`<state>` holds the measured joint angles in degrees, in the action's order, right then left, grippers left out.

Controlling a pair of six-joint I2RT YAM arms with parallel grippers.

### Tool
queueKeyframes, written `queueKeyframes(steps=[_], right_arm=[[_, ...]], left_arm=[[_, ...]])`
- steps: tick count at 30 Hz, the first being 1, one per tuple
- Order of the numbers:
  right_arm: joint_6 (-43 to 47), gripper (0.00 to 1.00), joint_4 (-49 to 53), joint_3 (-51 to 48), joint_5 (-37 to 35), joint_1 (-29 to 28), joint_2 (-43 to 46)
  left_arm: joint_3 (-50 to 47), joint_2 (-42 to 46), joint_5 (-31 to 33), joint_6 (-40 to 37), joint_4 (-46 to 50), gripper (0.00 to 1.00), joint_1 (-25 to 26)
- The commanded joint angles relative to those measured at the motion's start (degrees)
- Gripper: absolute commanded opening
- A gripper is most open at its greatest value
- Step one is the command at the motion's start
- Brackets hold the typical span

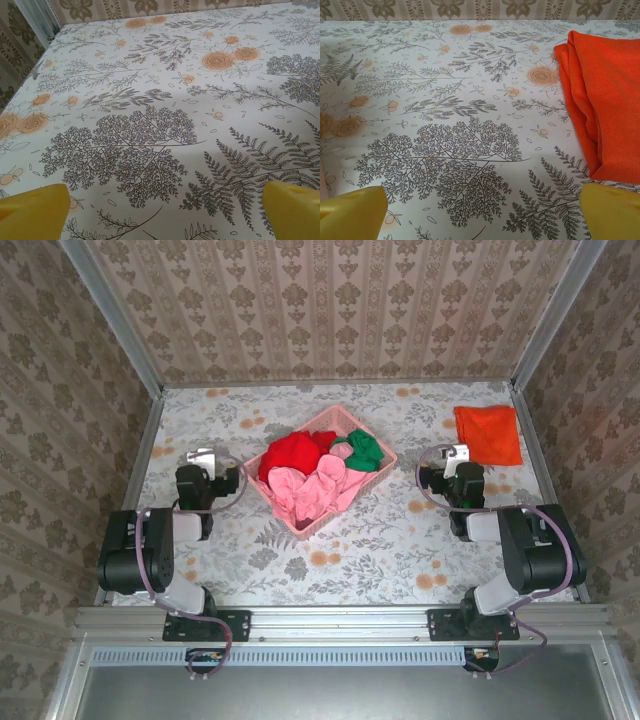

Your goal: Fold and stack the t-shirts

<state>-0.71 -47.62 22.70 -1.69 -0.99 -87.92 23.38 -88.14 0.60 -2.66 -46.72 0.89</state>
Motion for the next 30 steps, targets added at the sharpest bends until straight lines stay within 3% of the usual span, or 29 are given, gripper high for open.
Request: queueKeyframes(steps=[1,30], right_arm=[[-1.05,1.0,-1.16,0.86,-1.03,0.2,0.16],[-1.11,1.0,-1.36,0.64,-0.96,0.26,0.4]], left_arm=[[0.24,0.35,-0.7,-0.33,-0.83,1.0,-0.09],[-0.41,1.75,-0.42,-1.12,-0.9,1.0,0.55]])
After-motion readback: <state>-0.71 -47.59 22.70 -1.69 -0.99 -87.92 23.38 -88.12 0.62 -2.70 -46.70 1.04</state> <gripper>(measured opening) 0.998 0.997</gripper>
